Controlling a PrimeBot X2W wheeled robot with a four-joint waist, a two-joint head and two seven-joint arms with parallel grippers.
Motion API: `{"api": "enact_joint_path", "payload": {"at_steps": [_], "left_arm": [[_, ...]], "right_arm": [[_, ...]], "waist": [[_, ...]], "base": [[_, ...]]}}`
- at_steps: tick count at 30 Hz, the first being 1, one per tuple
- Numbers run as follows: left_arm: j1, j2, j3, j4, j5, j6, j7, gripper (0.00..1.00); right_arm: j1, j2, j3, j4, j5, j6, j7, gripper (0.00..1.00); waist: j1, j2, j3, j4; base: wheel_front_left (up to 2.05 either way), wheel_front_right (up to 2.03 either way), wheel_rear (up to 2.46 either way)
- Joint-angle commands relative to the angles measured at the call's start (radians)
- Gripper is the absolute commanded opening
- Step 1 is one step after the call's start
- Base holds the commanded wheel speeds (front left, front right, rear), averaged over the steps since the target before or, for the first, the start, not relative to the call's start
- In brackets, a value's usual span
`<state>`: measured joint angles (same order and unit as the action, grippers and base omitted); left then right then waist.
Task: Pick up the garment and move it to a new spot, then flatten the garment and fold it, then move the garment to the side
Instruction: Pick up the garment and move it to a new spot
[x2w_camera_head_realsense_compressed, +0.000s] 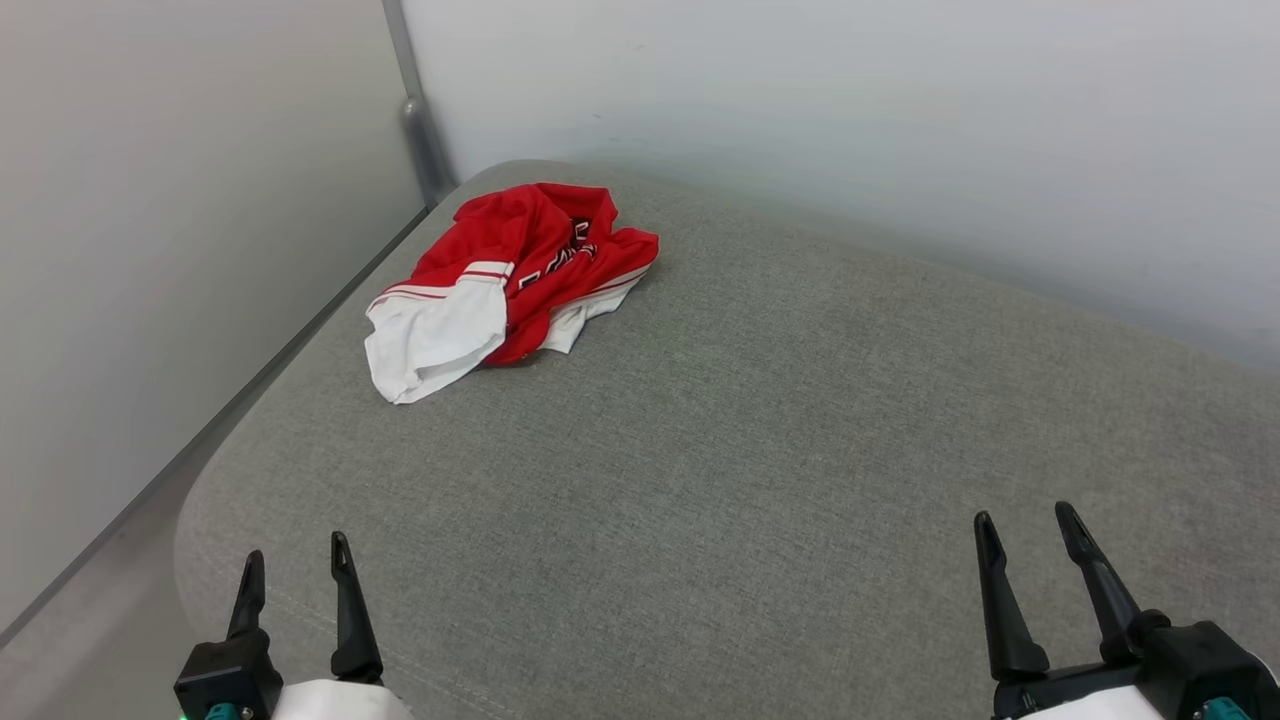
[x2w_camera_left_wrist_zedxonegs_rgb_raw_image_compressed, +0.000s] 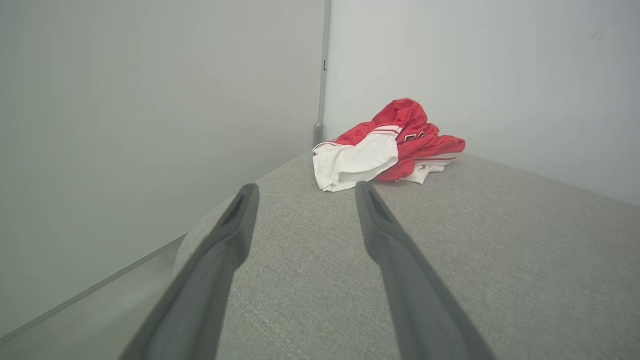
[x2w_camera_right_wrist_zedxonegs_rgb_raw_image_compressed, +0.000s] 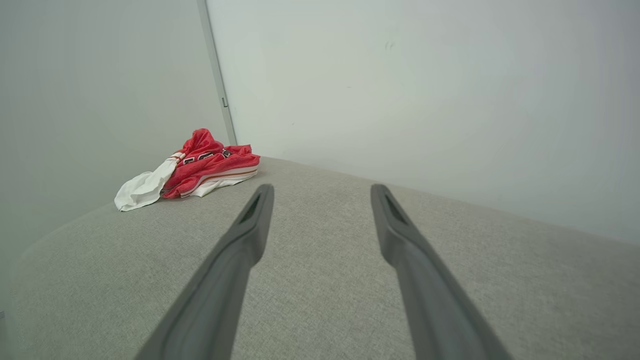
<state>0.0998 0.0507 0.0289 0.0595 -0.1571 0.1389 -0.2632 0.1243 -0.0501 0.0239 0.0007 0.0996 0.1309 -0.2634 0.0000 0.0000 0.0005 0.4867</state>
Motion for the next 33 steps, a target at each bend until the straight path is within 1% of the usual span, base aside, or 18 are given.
{"api": "enact_joint_path", "payload": {"at_steps": [1, 3, 6, 8, 10, 12, 14, 16, 19, 24, 26, 29, 33], "left_arm": [[0.005, -0.001, 0.002, 0.002, -0.001, 0.003, -0.002, 1.00], [-0.006, -0.001, 0.003, 0.012, -0.003, 0.001, -0.002, 1.00], [-0.043, -0.001, 0.018, 0.034, -0.012, -0.016, -0.002, 1.00], [-0.083, 0.008, 0.036, 0.043, -0.014, -0.036, -0.002, 1.00], [-0.139, 0.023, 0.055, 0.055, -0.031, -0.071, -0.002, 1.00], [-0.192, 0.044, 0.062, 0.079, -0.034, -0.096, -0.002, 1.00], [-0.271, 0.078, 0.079, 0.119, -0.055, -0.124, -0.002, 1.00], [-0.353, 0.118, 0.087, 0.155, -0.053, -0.142, 0.000, 1.00], [-0.477, 0.161, 0.106, 0.198, -0.089, -0.175, 0.008, 1.00], [-0.668, 0.241, 0.127, 0.252, -0.130, -0.211, 0.040, 1.00], [-0.747, 0.267, 0.143, 0.284, -0.172, -0.228, 0.065, 1.00], [-0.852, 0.333, 0.152, 0.331, -0.196, -0.243, 0.102, 1.00], [-0.969, 0.412, 0.113, 0.405, -0.220, -0.261, 0.174, 1.00]], "right_arm": [[0.004, 0.000, 0.002, -0.005, -0.002, 0.000, -0.002, 1.00], [0.006, 0.000, -0.001, -0.006, -0.003, 0.000, -0.002, 1.00], [0.004, 0.000, -0.003, -0.008, -0.011, 0.000, -0.002, 1.00], [-0.003, 0.000, -0.006, -0.012, -0.018, 0.000, -0.002, 1.00], [-0.013, 0.000, -0.008, -0.016, -0.026, 0.000, -0.002, 1.00], [-0.025, 0.000, -0.012, -0.021, -0.036, 0.000, -0.002, 1.00], [-0.038, 0.000, -0.015, -0.029, -0.051, 0.000, -0.002, 1.00], [-0.053, 0.000, -0.018, -0.039, -0.069, 0.000, -0.002, 1.00], [-0.087, 0.000, -0.033, -0.061, -0.098, 0.000, -0.002, 1.00], [-0.136, 0.000, -0.049, -0.106, -0.144, 0.000, -0.002, 1.00], [-0.154, 0.000, -0.048, -0.127, -0.172, 0.000, -0.002, 1.00], [-0.180, 0.000, -0.053, -0.158, -0.202, 0.000, -0.002, 1.00], [-0.212, -0.012, -0.062, -0.197, -0.237, 0.000, -0.002, 1.00]], "waist": [[0.0000, 0.0000, 0.001, -0.004], [0.0000, 0.0000, 0.003, -0.012], [0.0000, 0.0000, 0.014, -0.024], [0.0000, 0.0000, 0.026, -0.031], [0.0000, 0.0000, 0.042, -0.039], [0.0000, 0.0000, 0.063, -0.047], [0.0000, 0.0000, 0.096, -0.058], [0.0000, 0.0000, 0.132, -0.071], [0.0000, 0.0000, 0.199, -0.093], [0.0000, 0.0000, 0.312, -0.121], [0.0000, 0.0000, 0.356, -0.131], [0.0000, 0.0000, 0.413, -0.144], [0.0000, 0.0000, 0.475, -0.156]], "base": [[0.00, 0.00, 0.00], [0.00, 0.00, 0.00], [0.00, 0.00, 0.00], [0.00, 0.00, 0.00], [0.00, 0.00, 0.00], [0.00, 0.00, 0.00], [0.00, 0.00, 0.00], [0.00, 0.00, 0.00], [0.00, 0.00, 0.00], [0.00, 0.00, 0.00], [0.00, 0.00, 0.00], [0.00, 0.00, 0.00], [0.00, 0.00, 0.00]]}}
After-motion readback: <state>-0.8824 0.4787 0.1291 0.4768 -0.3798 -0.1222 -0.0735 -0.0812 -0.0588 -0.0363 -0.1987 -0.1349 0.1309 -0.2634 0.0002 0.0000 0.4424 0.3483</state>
